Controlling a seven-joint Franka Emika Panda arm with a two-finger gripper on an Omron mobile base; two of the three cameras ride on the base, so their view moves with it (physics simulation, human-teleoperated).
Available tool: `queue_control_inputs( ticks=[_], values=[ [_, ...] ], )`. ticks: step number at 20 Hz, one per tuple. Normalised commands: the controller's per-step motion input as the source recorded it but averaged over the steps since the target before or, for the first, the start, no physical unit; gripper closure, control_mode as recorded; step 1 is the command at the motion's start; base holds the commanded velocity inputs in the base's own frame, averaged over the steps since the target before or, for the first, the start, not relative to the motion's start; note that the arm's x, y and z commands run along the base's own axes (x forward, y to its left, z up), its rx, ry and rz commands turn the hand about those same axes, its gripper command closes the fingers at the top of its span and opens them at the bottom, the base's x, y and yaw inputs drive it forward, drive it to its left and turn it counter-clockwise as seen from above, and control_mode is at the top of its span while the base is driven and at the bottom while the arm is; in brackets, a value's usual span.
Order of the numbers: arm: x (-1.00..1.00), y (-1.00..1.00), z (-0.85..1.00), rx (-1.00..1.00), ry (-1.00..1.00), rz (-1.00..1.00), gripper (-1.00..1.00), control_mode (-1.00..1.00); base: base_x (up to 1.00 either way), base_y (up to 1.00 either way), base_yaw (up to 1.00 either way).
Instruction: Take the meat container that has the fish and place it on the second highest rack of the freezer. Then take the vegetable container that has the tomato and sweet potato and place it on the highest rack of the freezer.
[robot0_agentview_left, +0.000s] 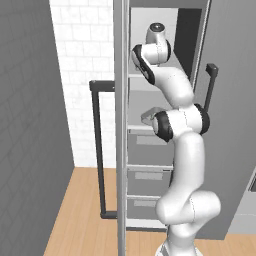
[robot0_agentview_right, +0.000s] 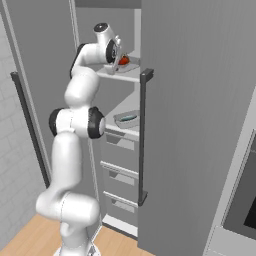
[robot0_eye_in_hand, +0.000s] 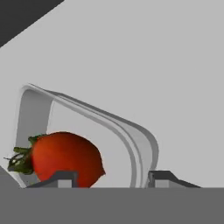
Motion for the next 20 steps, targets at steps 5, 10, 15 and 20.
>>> queue_control_inputs(
  ticks=[5, 10, 15, 20],
  values=[
    [0.20, -0.10, 0.01, -0.01, 0.00, -0.01, -1.00, -1.00, 0.00, 0.00, 0.00],
    [-0.54, 0.00, 0.23, 0.02, 0.00, 0.00, -1.00, -1.00, 0.00, 0.00, 0.00],
    [-1.00, 0.00, 0.00, 0.03, 0.00, -0.09, -1.00, -1.00, 0.00, 0.00, 0.00],
    [-1.00, 0.00, -0.36, 0.07, 0.00, -0.09, -1.00, -1.00, 0.00, 0.00, 0.00]
  ],
)
